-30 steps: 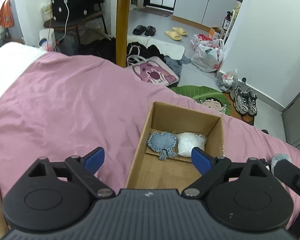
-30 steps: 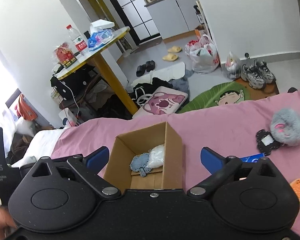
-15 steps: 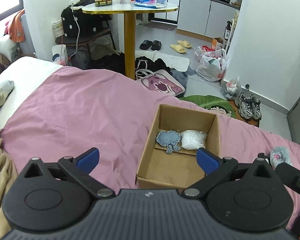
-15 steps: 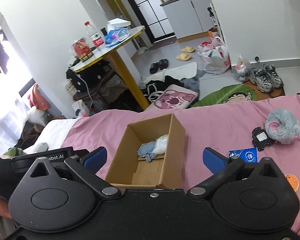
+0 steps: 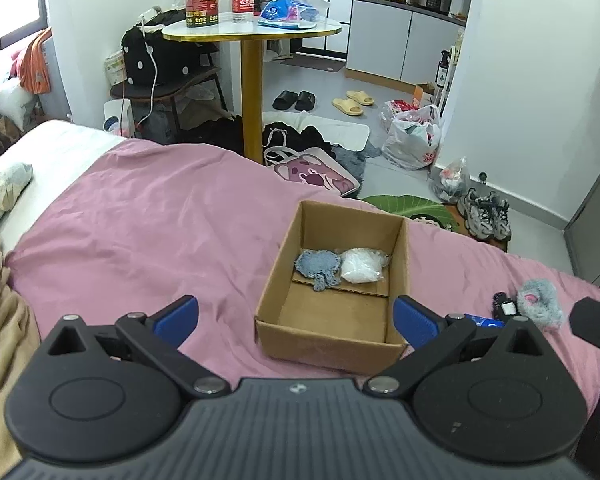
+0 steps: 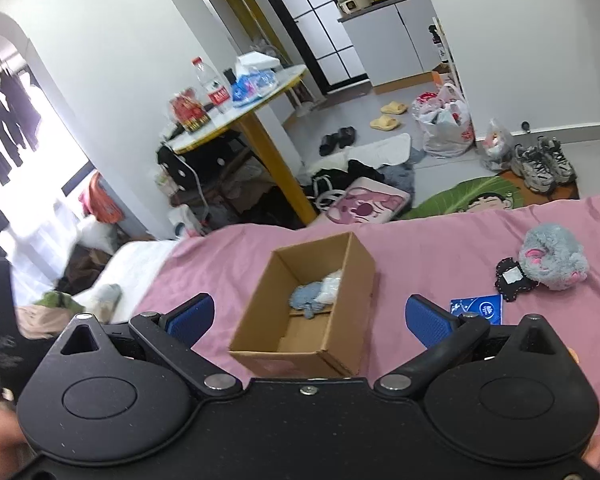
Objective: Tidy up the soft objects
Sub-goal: 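Lift both open tools out of the box and back toward the items, then grasp the white cloth bundle with the left tool while the right tool grasps the burger plush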
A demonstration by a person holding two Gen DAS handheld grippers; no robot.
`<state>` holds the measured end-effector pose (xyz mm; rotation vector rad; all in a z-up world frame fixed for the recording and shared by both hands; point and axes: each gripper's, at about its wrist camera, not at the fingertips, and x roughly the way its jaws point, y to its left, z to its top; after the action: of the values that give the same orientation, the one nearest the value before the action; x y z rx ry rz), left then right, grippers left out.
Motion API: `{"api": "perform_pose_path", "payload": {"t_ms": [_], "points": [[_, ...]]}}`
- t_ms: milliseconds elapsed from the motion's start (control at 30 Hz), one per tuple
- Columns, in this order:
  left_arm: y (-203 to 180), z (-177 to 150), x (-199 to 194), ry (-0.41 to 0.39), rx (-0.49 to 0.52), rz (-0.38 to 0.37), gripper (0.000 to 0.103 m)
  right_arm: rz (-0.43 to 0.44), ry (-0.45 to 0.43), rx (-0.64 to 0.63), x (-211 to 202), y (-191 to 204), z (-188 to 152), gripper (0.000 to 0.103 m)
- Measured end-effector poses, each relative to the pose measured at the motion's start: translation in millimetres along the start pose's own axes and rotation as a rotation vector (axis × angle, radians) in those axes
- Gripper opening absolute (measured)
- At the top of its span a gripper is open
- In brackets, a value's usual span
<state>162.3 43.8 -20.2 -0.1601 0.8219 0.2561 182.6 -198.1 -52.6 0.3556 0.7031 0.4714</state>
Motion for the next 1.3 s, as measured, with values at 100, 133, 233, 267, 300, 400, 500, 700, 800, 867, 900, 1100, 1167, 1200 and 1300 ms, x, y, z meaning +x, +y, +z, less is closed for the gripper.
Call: {"api": "perform_pose_path", "payload": {"t_ms": [100,133,233,267,300,400,500,700,800,867,900,1100,1167,1200,1300], "points": [[-6.6,-4.7,-4.9,0.003,0.008,0.006,0.103,-0.008,-0.013,-0.013,-11.4,-2.5,1.1,0.103],[-9.2,-6.2,-7.3,-0.003,0.011,0.01,0.103,-0.008,-0.015,-0.016,-14.0,-3.9,1.3,0.103],[-14.7,-10.1,-12.9,-0.003,0.002,-0.007,0.103,-0.019,-0.019,-0.019,-22.1,-10.6,0.3,0.103],[-16.7,-11.6,-14.8,-0.006,0.002,-0.008,0.103,-0.024,-0.02,-0.02,-24.0,-13.2,-0.5,0.103],[-19.5,-13.2,-17.2,-0.013,0.006,-0.007,0.103,-0.028,-0.02,-0.02,-25.3,-16.3,-0.9,0.103],[-26.8,-16.3,-22.3,-0.025,0.014,-0.005,0.103,-0.042,-0.023,-0.011,-31.7,-26.6,-1.3,0.103],[-34.7,-19.5,-27.2,-0.031,0.022,-0.01,0.103,-0.046,-0.027,0.01,-39.0,-39.2,-3.1,0.103],[-53.6,-22.9,-29.7,-0.032,0.032,-0.036,0.103,-0.063,-0.033,0.048,-47.0,-61.7,-8.3,0.103],[-66.3,-25.1,-25.0,-0.019,0.058,-0.063,0.103,-0.07,-0.028,0.082,-46.2,-73.8,-10.6,0.103],[-73.7,-27.1,-21.7,-0.015,0.073,-0.068,0.102,-0.071,-0.028,0.099,-45.9,-81.5,-12.8,0.103],[-76.8,-29.5,-21.2,-0.014,0.078,-0.07,0.102,-0.078,-0.027,0.106,-45.4,-84.4,-14.0,0.103],[-89.9,-36.1,-7.9,0.012,0.069,-0.102,0.102,-0.112,-0.015,0.161,-41.5,-107.4,-20.5,0.103],[-96.0,-38.9,-0.9,0.032,0.068,-0.118,0.102,-0.121,-0.014,0.187,-40.2,-116.3,-22.8,0.103],[-99.3,-40.3,1.8,0.04,0.069,-0.126,0.102,-0.124,-0.015,0.204,-40.7,-121.0,-23.8,0.103],[-108.5,-45.5,10.0,0.054,0.081,-0.144,0.102,-0.147,-0.023,0.244,-40.8,-134.5,-26.7,0.103]]}}
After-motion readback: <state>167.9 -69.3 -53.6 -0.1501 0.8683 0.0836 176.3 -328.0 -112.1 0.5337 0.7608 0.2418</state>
